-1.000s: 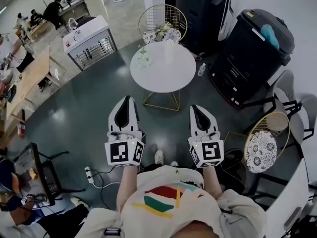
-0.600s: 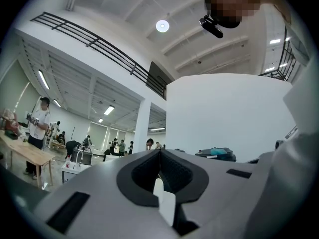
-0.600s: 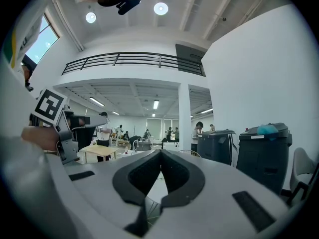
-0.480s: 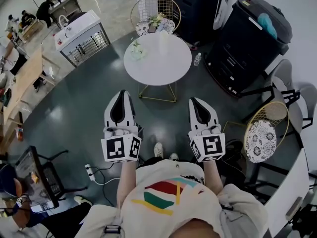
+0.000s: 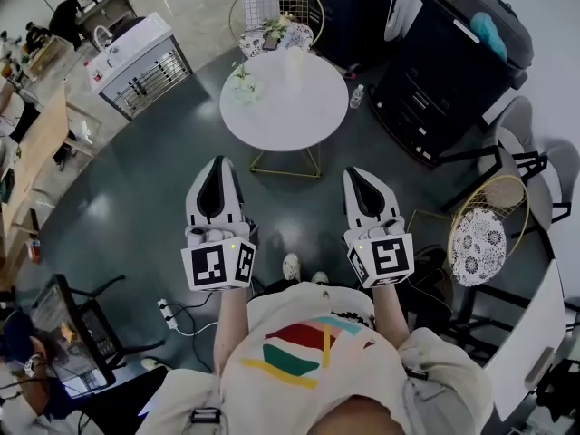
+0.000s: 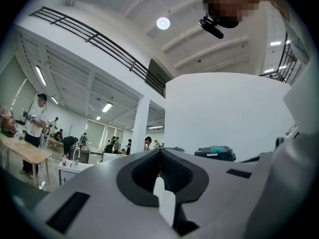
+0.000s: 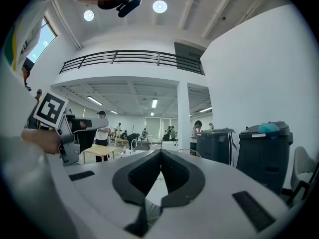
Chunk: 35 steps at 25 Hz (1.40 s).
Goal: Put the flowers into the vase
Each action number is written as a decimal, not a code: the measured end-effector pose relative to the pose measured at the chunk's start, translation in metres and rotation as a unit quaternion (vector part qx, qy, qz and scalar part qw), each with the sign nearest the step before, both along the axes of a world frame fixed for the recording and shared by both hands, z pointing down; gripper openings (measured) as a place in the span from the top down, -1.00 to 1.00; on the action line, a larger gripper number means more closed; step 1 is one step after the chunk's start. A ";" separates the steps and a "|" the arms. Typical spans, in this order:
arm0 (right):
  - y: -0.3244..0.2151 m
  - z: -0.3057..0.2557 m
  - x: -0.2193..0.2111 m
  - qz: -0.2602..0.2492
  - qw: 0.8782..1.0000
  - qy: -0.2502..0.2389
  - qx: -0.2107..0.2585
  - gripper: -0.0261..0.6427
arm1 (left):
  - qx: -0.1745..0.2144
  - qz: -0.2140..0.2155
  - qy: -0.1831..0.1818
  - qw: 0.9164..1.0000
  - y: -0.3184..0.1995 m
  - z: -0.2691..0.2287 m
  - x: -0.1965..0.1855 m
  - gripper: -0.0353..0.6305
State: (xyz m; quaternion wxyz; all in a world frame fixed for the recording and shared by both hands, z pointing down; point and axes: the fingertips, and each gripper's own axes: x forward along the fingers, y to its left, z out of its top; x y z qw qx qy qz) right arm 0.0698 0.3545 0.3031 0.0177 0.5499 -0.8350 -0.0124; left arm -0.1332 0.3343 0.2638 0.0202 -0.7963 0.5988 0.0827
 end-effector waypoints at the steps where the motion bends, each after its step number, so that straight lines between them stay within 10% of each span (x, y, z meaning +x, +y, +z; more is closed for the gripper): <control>1: -0.003 0.000 -0.001 0.000 1.000 0.002 0.000 0.89 | 0.000 -0.001 0.002 1.000 -0.003 0.001 -0.002 0.87; 35: -0.121 0.031 -0.018 0.019 0.999 0.012 -0.030 0.89 | -0.036 0.026 0.003 0.999 -0.129 0.043 -0.019 0.87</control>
